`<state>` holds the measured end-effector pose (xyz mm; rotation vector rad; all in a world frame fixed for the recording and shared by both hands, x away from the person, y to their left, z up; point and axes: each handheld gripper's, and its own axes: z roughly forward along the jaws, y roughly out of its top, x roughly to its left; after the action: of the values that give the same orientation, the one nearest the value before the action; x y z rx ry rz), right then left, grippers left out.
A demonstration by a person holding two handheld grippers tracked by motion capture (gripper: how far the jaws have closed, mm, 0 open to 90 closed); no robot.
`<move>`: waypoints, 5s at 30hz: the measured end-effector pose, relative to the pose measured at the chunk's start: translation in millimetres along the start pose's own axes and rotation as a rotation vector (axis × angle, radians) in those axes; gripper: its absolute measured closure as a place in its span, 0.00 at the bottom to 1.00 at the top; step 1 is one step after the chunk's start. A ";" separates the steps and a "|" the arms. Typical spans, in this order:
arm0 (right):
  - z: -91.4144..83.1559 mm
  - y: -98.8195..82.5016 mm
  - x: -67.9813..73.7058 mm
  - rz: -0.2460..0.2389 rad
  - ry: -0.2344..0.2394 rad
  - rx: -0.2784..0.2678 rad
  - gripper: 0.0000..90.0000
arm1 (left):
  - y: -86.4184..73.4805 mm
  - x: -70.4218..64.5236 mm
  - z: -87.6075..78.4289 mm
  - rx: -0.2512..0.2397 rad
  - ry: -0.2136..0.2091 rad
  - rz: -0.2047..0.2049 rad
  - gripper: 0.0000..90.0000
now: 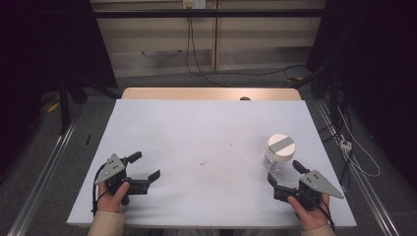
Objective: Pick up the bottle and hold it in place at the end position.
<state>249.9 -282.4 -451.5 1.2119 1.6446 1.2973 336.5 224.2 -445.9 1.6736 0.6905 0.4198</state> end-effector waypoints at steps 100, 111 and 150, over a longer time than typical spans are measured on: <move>119.1 47.4 29.6 -0.005 0.066 0.102 0.21 | 0.3 -3.6 10.9 0.000 -0.061 -0.002 0.02; 130.4 51.3 37.7 -0.009 0.082 0.103 0.21 | 1.3 -3.6 11.2 -0.014 -0.059 -0.016 0.02; 169.1 58.3 65.6 -0.039 0.130 0.127 0.21 | 1.7 -5.1 14.2 0.006 -0.061 -0.001 0.02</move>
<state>398.9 -164.8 -435.5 1.1843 1.8584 1.2871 341.7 210.0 -446.9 1.6842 0.6481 0.3643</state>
